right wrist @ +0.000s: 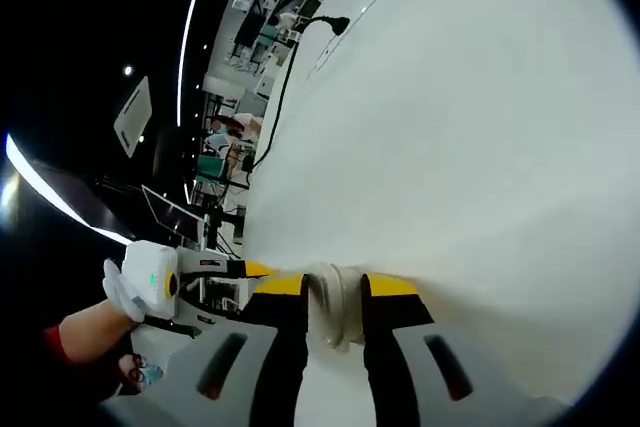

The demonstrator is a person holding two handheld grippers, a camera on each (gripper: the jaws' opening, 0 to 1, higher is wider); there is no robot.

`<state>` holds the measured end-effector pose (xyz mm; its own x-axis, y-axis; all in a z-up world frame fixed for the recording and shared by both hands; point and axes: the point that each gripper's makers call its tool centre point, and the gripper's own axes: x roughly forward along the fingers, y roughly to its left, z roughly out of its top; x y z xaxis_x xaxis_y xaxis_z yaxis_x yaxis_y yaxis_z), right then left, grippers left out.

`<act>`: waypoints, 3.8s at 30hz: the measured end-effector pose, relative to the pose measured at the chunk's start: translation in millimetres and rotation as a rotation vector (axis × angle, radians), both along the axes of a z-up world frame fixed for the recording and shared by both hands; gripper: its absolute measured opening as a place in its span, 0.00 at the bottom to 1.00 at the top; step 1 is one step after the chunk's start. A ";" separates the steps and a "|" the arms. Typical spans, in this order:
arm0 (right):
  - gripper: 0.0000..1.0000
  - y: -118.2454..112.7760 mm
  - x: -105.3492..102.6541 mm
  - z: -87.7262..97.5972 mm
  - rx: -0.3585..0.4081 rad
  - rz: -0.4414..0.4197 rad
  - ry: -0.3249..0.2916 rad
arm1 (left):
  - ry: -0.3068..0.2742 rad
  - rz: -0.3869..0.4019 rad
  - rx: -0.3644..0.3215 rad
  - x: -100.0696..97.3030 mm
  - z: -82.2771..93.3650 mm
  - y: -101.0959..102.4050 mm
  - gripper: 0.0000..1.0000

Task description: Arrange the utensils inside the cutlery case until each visible utensil rests in its matching compartment.

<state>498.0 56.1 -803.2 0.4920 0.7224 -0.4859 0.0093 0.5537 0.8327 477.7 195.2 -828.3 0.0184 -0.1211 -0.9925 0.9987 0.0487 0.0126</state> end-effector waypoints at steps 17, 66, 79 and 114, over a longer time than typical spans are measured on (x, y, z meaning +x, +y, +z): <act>0.12 9.0 0.1 -1.3 -0.039 0.043 -0.007 | -0.001 -0.001 -0.008 4.1 6.4 1.5 0.41; 0.43 24.6 -26.4 34.0 -0.805 1.080 -0.727 | -0.138 0.474 -0.469 -6.7 72.3 46.6 0.61; 0.39 54.1 -30.7 8.9 -0.833 1.196 -0.730 | -0.124 0.421 -0.524 -29.7 48.0 37.7 0.62; 0.34 16.7 -27.0 -10.7 -0.918 1.356 -0.718 | -0.172 0.423 -0.476 -22.9 33.1 15.0 0.51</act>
